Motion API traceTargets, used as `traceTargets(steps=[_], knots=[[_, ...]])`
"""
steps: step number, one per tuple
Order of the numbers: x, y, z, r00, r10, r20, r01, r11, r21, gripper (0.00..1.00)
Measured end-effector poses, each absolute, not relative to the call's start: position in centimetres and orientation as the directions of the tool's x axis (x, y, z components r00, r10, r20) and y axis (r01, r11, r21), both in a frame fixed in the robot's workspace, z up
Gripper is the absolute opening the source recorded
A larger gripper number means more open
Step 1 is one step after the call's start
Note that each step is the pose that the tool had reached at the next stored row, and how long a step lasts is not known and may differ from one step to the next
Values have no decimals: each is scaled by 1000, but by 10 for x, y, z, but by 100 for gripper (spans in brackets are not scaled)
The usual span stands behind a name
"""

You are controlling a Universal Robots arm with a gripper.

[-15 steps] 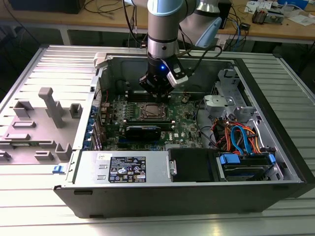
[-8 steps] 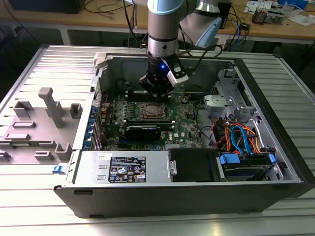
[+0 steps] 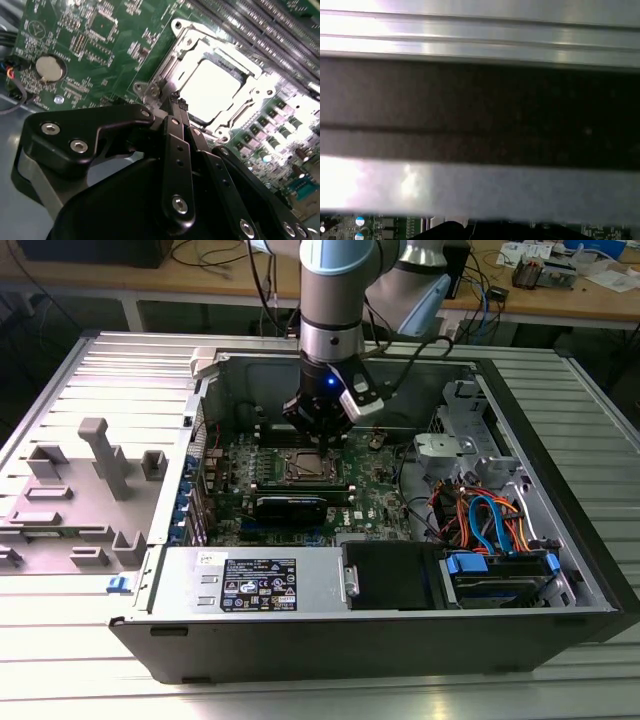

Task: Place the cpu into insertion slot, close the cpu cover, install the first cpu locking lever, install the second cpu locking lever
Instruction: 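Install the second cpu locking lever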

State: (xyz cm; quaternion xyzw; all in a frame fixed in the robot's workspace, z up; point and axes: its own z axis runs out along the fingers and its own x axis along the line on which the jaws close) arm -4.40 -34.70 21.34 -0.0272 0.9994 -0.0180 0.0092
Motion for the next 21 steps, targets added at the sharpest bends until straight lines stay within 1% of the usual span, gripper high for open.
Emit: traceTargets(steps=[3,10,15,17,21], knots=[[-44,-354,212,-998,-55,-17,-54,998,-39,11],[-44,-354,212,-998,-55,-17,-54,998,-40,11],[-44,-366,212,-998,-55,-17,-54,998,-40,11],[-44,-367,213,-998,-55,-17,-54,998,-40,11],[-44,-367,222,-998,-55,-17,-54,998,-39,11]])
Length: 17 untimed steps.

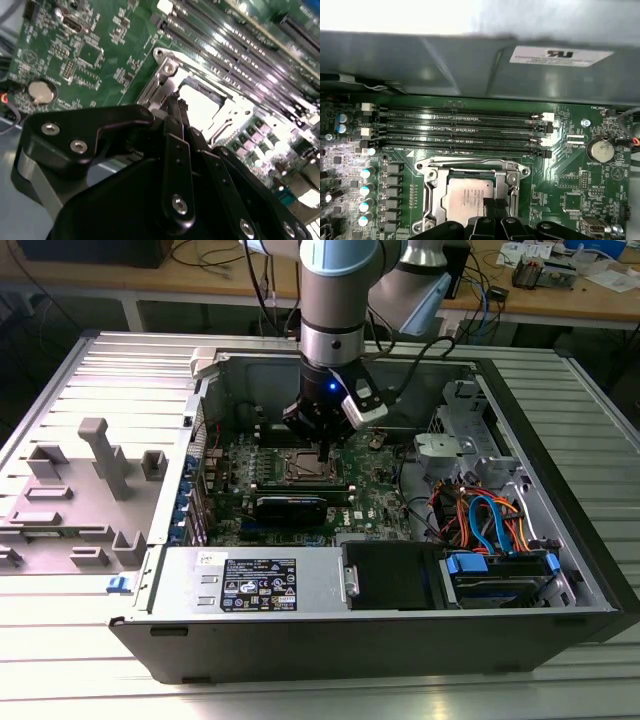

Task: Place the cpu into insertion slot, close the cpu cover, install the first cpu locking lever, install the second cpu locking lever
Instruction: 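Install the second cpu locking lever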

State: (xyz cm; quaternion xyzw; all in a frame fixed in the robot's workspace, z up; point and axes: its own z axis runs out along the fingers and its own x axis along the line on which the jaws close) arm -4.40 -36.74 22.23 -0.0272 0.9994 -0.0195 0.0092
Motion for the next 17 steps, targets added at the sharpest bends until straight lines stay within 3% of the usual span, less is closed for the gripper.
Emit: traceTargets(steps=[4,17], knots=[[-44,-367,244,-998,-55,-17,-54,998,-39,11],[-44,-379,245,-998,-55,-17,-54,998,-41,11]])
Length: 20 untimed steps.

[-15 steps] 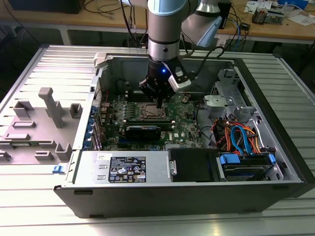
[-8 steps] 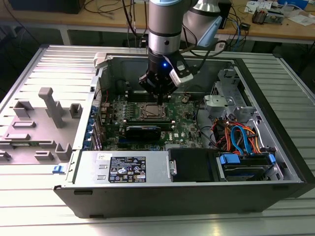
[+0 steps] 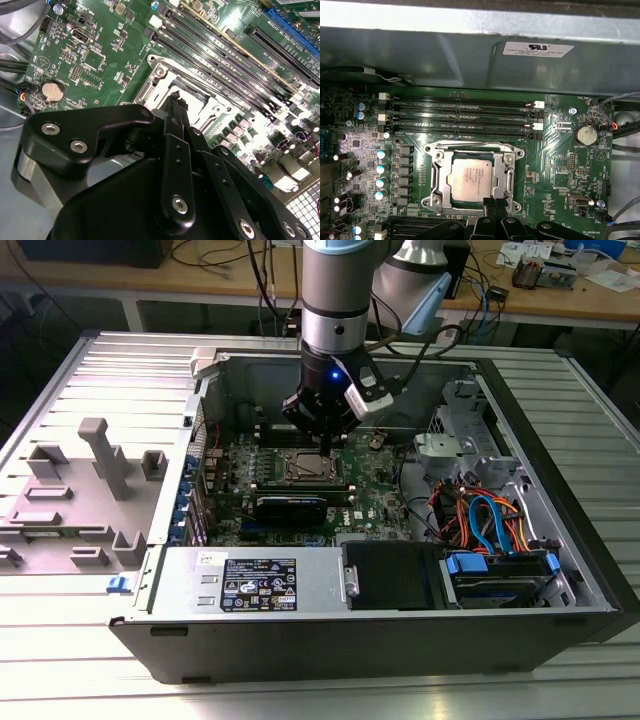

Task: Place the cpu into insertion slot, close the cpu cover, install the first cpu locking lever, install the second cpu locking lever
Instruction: 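Install the second cpu locking lever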

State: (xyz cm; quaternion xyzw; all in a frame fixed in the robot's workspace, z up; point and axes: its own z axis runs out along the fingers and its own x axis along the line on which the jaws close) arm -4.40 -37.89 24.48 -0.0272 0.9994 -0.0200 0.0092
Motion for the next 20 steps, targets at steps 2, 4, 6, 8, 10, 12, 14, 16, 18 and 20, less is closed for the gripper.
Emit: traceTargets(steps=[2,4,6,8,10,12,14,16,18,20], knots=[[-44,-379,245,-998,-55,-17,-54,998,-41,11],[-44,-379,245,-998,-55,-17,-54,998,-41,11],[-44,-379,245,-998,-55,-17,-54,998,-41,11],[-45,-379,245,-998,-55,-17,-54,998,-41,11],[-49,-379,245,-998,-55,-17,-54,998,-41,11],[-50,-380,245,-998,-55,-17,-54,998,-41,11],[-50,-384,245,-998,-55,-17,-54,998,-39,11],[-50,-391,245,-998,-55,-17,-54,998,-38,11],[-50,-398,245,-998,-55,-17,-54,998,-33,11],[-50,-406,245,-998,-54,-17,-54,998,-24,11]])
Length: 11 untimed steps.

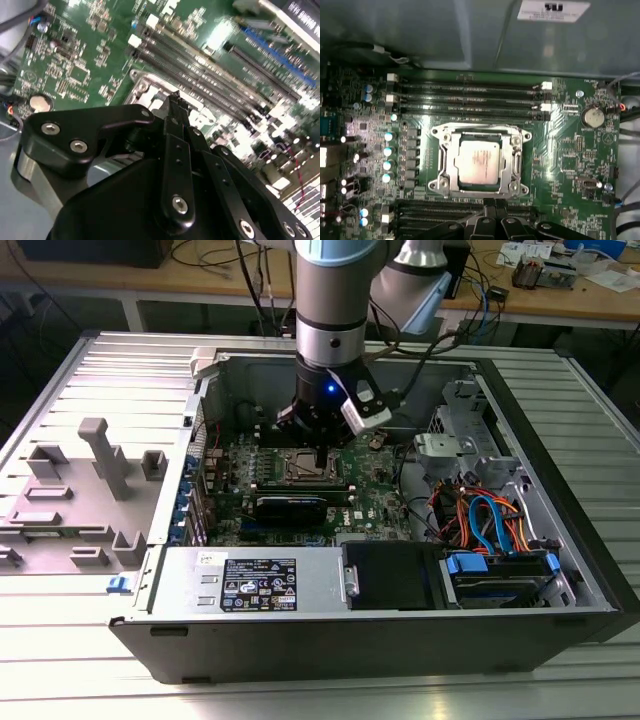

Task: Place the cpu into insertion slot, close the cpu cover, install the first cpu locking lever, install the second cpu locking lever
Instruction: 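Install the second cpu locking lever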

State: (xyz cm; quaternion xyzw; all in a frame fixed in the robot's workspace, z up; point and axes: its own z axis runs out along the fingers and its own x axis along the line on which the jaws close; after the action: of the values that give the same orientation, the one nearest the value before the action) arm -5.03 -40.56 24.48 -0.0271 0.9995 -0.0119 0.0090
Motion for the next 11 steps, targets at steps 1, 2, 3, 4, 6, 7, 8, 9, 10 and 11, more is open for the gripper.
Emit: traceTargets(steps=[1,2,3,4,6,7,8,9,10,11], knots=[[-50,-410,245,-998,-54,-18,-54,998,-15,11],[-51,-412,245,-998,-54,-18,-54,999,-5,11],[-51,-413,244,-998,-54,-19,-54,999,8,11],[-53,-414,244,-998,-53,-20,-54,998,18,11],[-57,-415,243,-998,-54,-20,-54,998,21,11],[-59,-416,243,-998,-54,-20,-54,998,21,11],[-60,-417,242,-998,-54,-20,-54,998,21,11],[-66,-420,241,-998,-54,-19,-54,998,21,11],[-66,-420,241,-998,-54,-19,-54,998,21,11],[-66,-420,241,-998,-54,-19,-54,998,21,11]])
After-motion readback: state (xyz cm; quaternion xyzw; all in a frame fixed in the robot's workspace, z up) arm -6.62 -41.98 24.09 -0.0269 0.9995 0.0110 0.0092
